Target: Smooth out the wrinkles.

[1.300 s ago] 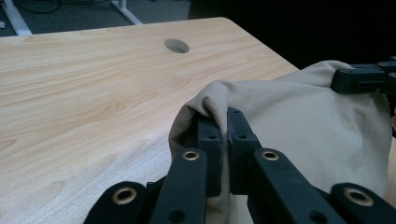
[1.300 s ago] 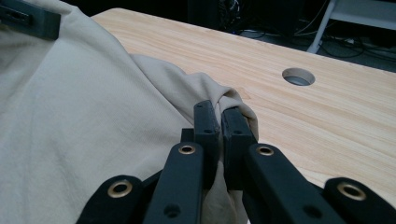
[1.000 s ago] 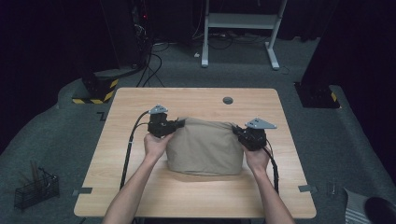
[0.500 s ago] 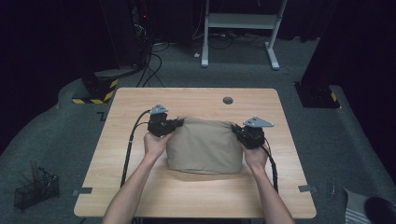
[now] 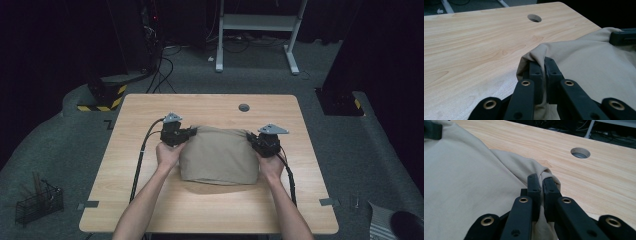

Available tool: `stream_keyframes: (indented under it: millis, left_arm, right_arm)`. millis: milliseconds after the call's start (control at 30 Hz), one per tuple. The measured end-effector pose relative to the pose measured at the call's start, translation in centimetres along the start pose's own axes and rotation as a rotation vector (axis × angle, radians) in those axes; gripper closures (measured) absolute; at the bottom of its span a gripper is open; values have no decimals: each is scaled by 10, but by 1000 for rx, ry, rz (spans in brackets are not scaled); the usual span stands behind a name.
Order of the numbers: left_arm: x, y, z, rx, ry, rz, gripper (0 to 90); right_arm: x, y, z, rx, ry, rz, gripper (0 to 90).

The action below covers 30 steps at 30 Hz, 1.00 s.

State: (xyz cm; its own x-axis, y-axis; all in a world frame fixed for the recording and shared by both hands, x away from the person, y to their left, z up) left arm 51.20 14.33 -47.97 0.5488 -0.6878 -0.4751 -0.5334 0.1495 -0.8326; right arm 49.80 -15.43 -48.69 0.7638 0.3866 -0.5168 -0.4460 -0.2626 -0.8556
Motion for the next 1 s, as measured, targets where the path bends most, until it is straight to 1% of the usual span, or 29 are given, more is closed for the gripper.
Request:
stream_keyframes:
  millis: [133,200,333,467,533,667,800,833,1000]
  left_arm:
    - [2,2,2,-9,-5,-11,862]
    - [3,3,3,-15,-8,-12,861]
    - [5,4,5,-16,-18,-12,859]
    - [9,8,7,-36,-24,-7,857]
    - [11,10,10,-48,-22,0,856]
    - [14,12,13,-48,-29,8,854]
    - [19,16,14,-40,-48,24,853]
    - [20,17,14,-41,-49,27,853]
    - [25,23,17,-59,-51,42,853]
  right_arm:
    - [3,1,0,-2,11,-3,863]
    - [5,2,0,6,13,-1,863]
    - [11,4,0,7,17,-1,862]
    - [15,6,-2,12,21,10,859]
    - [16,7,-2,16,23,14,858]
    - [20,8,-3,14,25,18,857]
    - [26,13,-5,23,29,41,856]
    - [27,14,-5,18,30,44,856]
    - [33,19,-7,27,32,69,851]
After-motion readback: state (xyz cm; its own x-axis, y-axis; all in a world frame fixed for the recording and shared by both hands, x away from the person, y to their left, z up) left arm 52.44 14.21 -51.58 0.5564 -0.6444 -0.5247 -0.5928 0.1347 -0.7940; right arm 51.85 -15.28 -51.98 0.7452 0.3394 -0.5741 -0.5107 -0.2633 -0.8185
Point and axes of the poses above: each handheld gripper's, and its own axes: x roughly forward along the jaws, y roughly out of its underside, z roughly to its left, the point moved 4 cm from there along x, roughly forward along the jaws, and after that the axes turned 6 degrees about y, right-handed, at the moved point
